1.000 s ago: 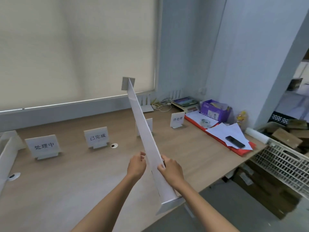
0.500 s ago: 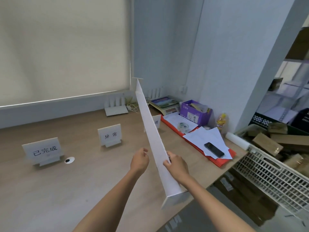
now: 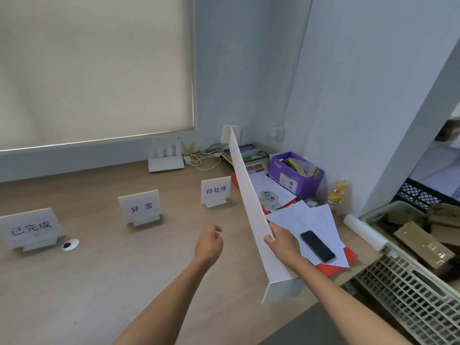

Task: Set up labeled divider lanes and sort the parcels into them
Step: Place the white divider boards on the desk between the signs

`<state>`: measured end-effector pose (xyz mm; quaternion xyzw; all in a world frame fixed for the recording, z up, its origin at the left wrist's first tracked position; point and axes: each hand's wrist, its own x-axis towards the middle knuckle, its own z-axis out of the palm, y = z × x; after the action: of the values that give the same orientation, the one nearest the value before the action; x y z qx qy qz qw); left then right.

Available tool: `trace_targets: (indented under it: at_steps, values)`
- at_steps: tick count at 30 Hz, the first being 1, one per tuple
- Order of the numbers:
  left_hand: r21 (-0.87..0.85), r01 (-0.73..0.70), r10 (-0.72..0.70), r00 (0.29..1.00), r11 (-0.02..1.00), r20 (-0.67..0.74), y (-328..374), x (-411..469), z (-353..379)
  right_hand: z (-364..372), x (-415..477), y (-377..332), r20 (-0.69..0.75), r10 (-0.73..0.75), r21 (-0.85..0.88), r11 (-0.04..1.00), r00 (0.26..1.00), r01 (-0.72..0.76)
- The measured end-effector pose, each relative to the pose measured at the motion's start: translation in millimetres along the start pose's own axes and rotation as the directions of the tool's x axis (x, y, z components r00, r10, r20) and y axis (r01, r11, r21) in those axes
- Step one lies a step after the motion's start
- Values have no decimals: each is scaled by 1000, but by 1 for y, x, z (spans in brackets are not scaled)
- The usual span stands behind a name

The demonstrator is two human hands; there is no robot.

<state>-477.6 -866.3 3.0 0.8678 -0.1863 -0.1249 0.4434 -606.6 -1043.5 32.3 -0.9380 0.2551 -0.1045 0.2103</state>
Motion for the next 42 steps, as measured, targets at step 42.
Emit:
trace_targets:
  at_steps: [42]
  values:
    - [-144, 350, -379, 861, 925, -340, -8, -46, 12, 46, 83, 35, 259, -213, -227, 935, 942, 274]
